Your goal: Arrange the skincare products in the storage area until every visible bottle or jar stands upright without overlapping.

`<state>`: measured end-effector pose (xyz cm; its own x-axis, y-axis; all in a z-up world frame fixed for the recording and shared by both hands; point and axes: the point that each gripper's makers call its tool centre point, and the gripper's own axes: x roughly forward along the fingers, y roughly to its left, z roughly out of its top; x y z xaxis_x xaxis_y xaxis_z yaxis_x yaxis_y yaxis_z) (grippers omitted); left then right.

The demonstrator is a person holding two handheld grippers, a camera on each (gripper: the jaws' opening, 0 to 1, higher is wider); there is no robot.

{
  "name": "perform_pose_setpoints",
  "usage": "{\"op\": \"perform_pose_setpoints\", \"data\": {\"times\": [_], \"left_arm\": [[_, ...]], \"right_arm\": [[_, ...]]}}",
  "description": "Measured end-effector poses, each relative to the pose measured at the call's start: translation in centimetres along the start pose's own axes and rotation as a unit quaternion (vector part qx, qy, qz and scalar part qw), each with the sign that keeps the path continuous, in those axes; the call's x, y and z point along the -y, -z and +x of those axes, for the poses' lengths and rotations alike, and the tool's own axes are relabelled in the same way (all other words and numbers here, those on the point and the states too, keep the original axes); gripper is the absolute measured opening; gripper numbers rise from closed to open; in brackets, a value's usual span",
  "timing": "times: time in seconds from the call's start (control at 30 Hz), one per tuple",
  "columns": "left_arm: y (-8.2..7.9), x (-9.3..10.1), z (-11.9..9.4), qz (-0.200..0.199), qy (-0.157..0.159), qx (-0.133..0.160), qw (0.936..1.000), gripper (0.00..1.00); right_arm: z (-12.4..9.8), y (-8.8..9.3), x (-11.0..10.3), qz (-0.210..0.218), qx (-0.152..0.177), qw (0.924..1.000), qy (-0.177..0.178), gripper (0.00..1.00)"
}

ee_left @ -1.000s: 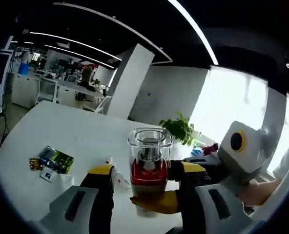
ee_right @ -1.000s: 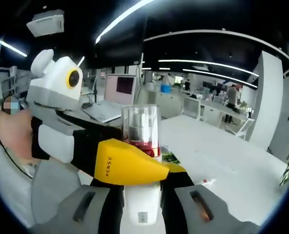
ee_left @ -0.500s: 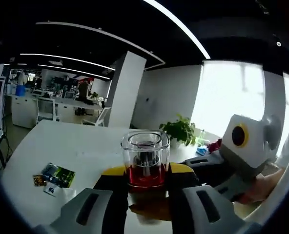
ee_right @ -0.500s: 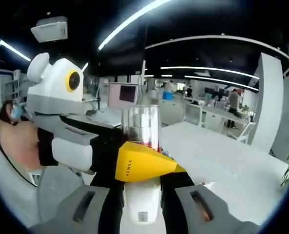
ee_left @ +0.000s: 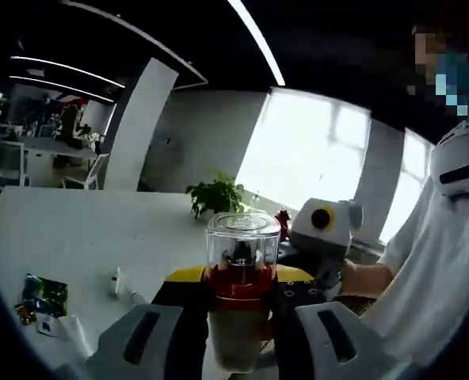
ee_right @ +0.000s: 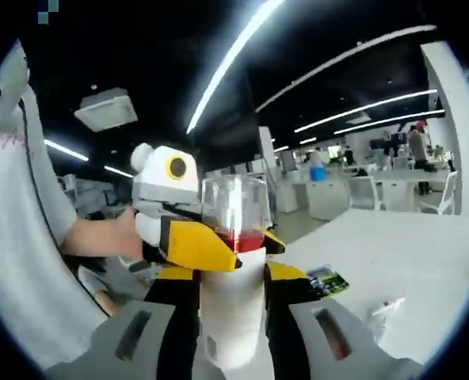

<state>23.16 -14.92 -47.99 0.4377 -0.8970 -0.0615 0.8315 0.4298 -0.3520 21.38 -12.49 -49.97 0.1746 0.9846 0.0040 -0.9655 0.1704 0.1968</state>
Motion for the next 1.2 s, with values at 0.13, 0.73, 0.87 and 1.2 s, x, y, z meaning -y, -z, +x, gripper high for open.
{"op": "perform_pose_setpoints", "data": {"times": [0.13,0.73,0.87,1.2], "left_arm": [[-1.6,2.5,-0.2,-0.009,0.082,0.006,0.9966,0.25],[-4.4,3.9,1.2,0.081,0.115,0.014,0.9900,0.27],[-4.8,1.1,1.8,0.085,-0.022,0.043,0.9952,0.37],[-4.6,0.1,1.5,0.110,-0.193,0.108,0.9690,0.25]], "right_arm": [[-0.9,-1.1,-1.7,0.014,-0.004,0.9960,-0.088,0.29],[-0.7,-3.3,-0.7,-0.078,0.019,0.9963,0.031,0.25],[-1.3,-4.1,2.0,-0.146,-0.017,0.9758,0.162,0.25],[-2.6,-5.7,4.2,-0.185,-0.028,0.9257,0.329,0.26]]}}
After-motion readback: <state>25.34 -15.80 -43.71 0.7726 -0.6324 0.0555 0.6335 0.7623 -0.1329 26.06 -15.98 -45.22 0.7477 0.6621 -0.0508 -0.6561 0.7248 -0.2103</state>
